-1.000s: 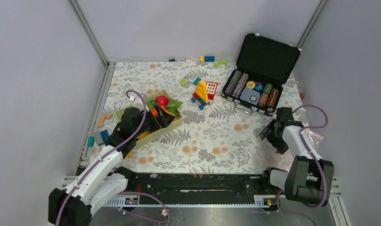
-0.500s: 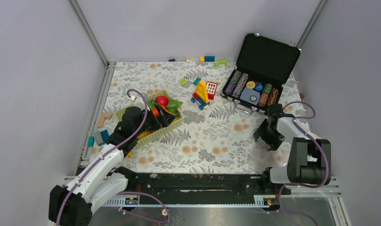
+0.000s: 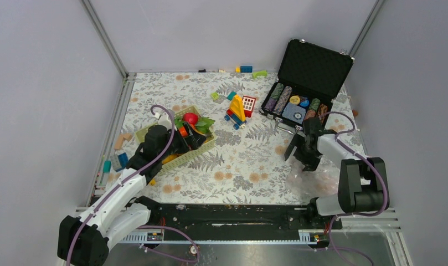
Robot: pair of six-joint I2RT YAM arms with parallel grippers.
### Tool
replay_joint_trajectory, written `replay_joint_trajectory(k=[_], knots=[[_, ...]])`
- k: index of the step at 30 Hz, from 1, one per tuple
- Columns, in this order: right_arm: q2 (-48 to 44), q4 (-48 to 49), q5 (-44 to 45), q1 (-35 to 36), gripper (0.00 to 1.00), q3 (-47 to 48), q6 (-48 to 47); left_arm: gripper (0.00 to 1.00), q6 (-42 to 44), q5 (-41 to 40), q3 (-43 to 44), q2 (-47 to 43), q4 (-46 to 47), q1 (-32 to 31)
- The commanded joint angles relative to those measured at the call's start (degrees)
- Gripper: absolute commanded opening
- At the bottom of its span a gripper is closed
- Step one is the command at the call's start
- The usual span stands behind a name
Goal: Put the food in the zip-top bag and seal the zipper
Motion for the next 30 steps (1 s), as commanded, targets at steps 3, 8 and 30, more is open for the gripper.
replay_joint_trajectory(k=[3,8,30], knots=[[3.01,10.42,-11.62,6.30,0.91,0.13,5.47,0.99,0.78,-0.18,0.03,-1.92,2.04,-0.11],[7.90,12.68,-12.18,12.42,0.91,1.95,7.67,0.99,1.22,-0.35,0.54,-2.02,0.78,-0.09],[9.77,14.39,-23.31,43.58,0.86,9.24,-6.82,0.99,0.52,0.18,0.17,-4.34,0.65,-0.11]])
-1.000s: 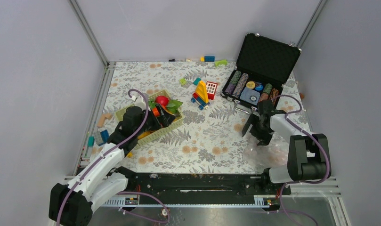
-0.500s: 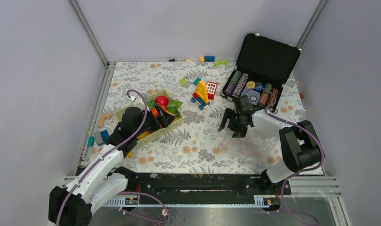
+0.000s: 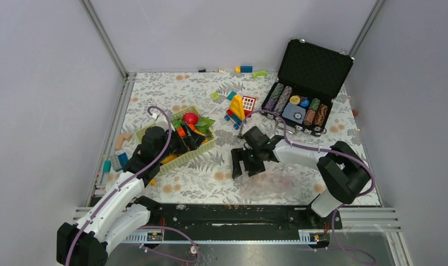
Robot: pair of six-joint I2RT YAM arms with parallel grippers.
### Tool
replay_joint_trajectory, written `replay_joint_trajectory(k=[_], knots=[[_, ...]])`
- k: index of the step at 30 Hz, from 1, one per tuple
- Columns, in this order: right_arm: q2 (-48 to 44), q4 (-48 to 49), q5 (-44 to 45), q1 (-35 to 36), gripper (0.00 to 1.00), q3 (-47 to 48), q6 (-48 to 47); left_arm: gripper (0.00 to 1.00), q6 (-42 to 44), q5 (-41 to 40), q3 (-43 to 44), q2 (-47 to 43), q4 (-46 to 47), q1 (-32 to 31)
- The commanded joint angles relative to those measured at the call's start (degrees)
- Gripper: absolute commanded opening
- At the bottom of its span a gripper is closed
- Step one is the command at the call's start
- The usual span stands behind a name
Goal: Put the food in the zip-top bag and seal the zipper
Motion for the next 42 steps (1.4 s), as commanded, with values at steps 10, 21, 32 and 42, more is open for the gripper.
replay_joint_trajectory(k=[10,21,32,42], knots=[[-22.01,-8.02,17.39,3.52,0.99,3.62,-5.48,0.99,-0.22,2.31,0.11,-1.75,2.08,-0.12],[-21.85,-5.86,24.46,-22.59,1.00,-5.57,2.36,0.99,-0.26,2.88,-0.53,-2.16,1.87,-0.16],[-4.48,8.17,20.90,-26.44,0.98,-4.50,-0.12,0.99,-0.70,2.81,-1.11,-3.58,0.86,-0.17],[-5.55,14.79,12.61,-26.44,0.87,-8.44,-3.17,0.99,-1.58,2.99,-1.32,-3.24,1.12,-0.15]])
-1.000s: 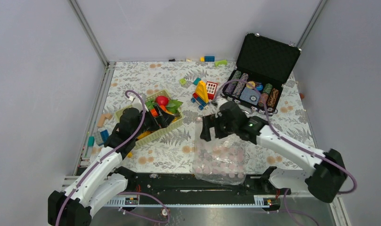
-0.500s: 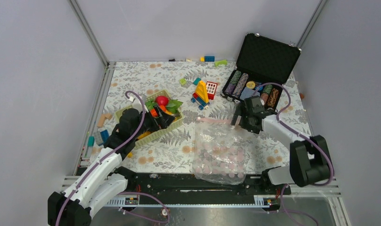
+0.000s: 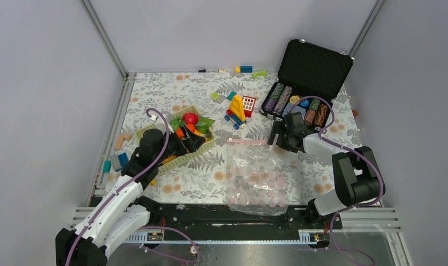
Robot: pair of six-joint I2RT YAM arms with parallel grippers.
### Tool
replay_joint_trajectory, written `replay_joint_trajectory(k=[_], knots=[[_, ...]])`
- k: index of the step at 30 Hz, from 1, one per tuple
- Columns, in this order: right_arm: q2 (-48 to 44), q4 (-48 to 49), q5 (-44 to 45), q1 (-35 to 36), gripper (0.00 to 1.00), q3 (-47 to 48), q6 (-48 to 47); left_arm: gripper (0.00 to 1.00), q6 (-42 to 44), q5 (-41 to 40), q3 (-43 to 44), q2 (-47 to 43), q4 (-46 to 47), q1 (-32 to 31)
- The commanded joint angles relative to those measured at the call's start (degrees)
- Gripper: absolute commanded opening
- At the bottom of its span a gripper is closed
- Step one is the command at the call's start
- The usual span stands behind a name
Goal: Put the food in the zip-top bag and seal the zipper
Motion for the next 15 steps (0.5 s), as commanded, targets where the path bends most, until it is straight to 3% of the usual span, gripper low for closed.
replay_joint_trajectory(k=[1,6,15], knots=[[-0.24,3.46,-4.81,-0.12,0.85,-1.81,-1.61,0.99,-0.62,1.25,-0.25,-0.29,1.72,-0.17],[0.93,2.68,-4.64,-0.03,0.71,-1.87,-1.95,0.99,-0.71,1.27,-0.33,-0.46,1.69,-0.17],[3.10,2.91,-5.05,1.59,0.10,-1.17,-3.23,0.99,-0.54,1.28,-0.79,-1.22,1.86,-0.13]])
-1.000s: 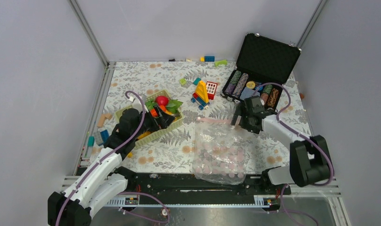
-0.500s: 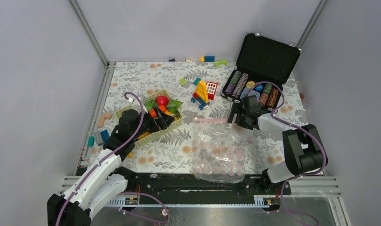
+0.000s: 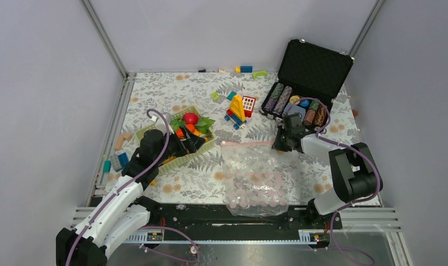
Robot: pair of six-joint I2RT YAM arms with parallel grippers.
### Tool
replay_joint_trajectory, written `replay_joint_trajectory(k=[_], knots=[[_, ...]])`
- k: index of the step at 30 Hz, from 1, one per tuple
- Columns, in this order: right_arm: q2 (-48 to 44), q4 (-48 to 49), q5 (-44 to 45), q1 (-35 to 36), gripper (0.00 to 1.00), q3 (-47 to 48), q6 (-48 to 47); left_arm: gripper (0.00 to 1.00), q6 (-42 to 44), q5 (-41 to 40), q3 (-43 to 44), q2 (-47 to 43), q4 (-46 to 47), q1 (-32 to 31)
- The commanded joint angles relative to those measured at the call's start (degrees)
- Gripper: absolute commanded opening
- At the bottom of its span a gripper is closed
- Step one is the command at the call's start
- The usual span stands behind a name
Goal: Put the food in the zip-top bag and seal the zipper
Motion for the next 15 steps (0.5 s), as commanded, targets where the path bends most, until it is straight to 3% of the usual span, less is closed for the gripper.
replay_joint_trajectory(k=[1,3,12,15], knots=[[0.61,-0.65,-1.13,1.36,0.05,0.07,-2.16,0.99,0.10,1.21,-0.31,-1.32,1.84,-0.16],[-0.46,-0.48,-2.89,1.51,0.00,0.14,-3.31,0.99,0.13,1.22,-0.15,-1.42,1.83,-0.17],[-11.63,5.82,-27.30,1.51,0.00,2.42,-13.24,0.99,1.08,2.92,3.98,-1.52,1.30,-0.15],[-15.63,1.71,-34.63,1.51,0.00,6.69,-19.92,0.99,1.01,3.07,5.53,-2.41,1.77,-0.17]])
